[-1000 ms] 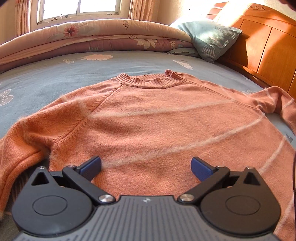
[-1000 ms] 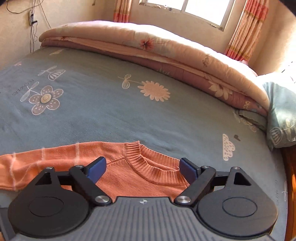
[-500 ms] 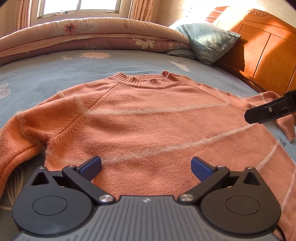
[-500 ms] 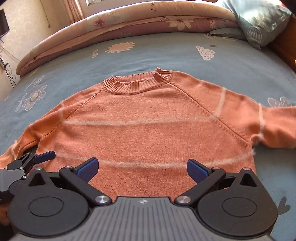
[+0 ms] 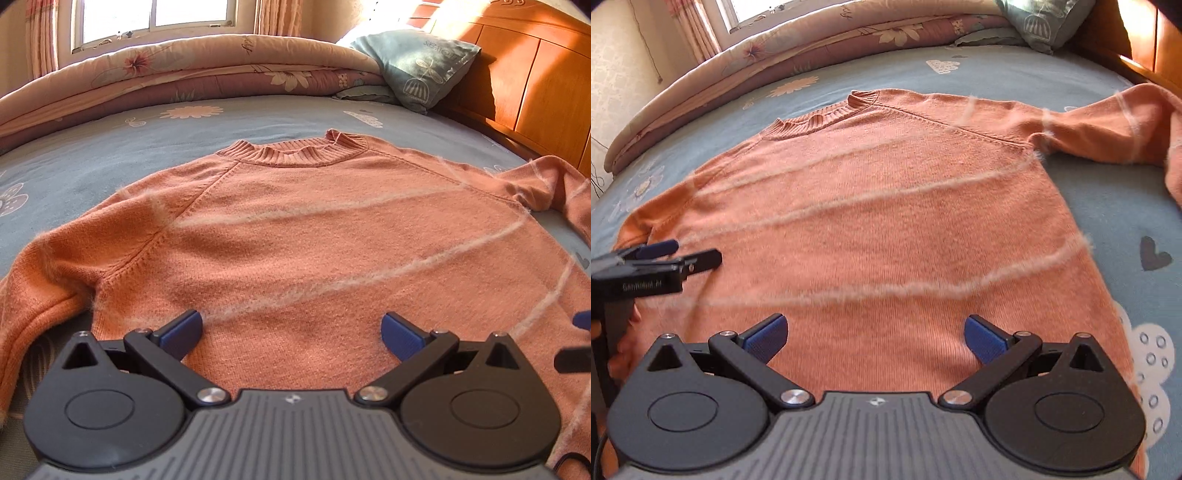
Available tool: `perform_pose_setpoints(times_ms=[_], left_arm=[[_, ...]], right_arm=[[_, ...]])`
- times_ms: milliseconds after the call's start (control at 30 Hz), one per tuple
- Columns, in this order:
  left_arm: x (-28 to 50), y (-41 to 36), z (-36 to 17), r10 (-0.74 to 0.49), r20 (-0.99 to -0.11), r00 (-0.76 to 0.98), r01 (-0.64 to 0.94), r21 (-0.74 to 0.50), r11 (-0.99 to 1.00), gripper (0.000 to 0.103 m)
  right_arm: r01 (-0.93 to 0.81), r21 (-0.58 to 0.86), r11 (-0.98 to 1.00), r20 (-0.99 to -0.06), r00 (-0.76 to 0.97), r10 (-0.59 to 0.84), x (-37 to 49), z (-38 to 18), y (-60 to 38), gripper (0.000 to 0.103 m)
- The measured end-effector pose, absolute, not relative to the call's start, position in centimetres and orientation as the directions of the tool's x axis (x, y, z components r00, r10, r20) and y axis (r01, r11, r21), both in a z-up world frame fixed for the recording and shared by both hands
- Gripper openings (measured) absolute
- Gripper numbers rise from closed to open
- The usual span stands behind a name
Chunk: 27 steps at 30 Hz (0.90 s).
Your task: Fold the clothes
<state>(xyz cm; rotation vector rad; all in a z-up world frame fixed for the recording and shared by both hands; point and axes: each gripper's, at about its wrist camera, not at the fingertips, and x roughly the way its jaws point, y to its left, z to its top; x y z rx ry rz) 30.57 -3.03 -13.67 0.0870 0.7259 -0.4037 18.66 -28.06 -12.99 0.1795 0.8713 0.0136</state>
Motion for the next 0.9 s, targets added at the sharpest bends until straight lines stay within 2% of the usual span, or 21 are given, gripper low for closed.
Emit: perform_pose_setpoints(times_ms=[100, 300, 500, 633, 733, 800, 900], left_arm=[[29.8, -2.9, -13.5, -0.317, -0.667, 0.674, 0.381, -0.053, 0.923, 0.102], [27.0, -1.5, -11.8, -0.336, -0.658, 0.674, 0.395, -0.064, 0.917, 0.102], [23.6, 4.1, -9.2, -0.33, -0.554, 0.764, 0.276, -0.18, 0.944, 0.102], [21.1, 8.5, -9.0, -0.361, -0.517, 0.776, 0.205, -0.335, 0.92, 0.102], [19.3, 10.7, -9.8, -0.414, -0.481, 0.773, 0.169, -0.474, 0.864, 0.102], [19.0, 10.2, -10.0, -0.442, -0.474, 0.762, 0.188, -0.491, 0.851, 0.102], [19.8, 6.8, -9.7, -0.473, -0.492, 0.731, 0.262, -0.437, 0.86, 0.102]], right_arm=[[0.027, 0.051, 0.998, -0.761, 0.649, 0.021, 16.8, -13.3, -26.1, 0.103], [0.094, 0.035, 0.995, -0.757, 0.653, -0.035, 16.6, -13.5, -25.5, 0.103], [0.145, 0.018, 0.989, -0.736, 0.672, -0.085, 16.5, -13.8, -24.9, 0.103], [0.134, 0.012, 0.991, -0.663, 0.742, -0.093, 14.7, -14.6, -24.6, 0.103], [0.126, 0.021, 0.992, -0.646, 0.759, -0.083, 14.3, -14.6, -24.7, 0.103], [0.125, 0.028, 0.992, -0.641, 0.764, -0.078, 14.3, -14.7, -24.8, 0.103], [0.126, 0.026, 0.992, -0.634, 0.769, -0.081, 14.2, -14.7, -24.7, 0.103]])
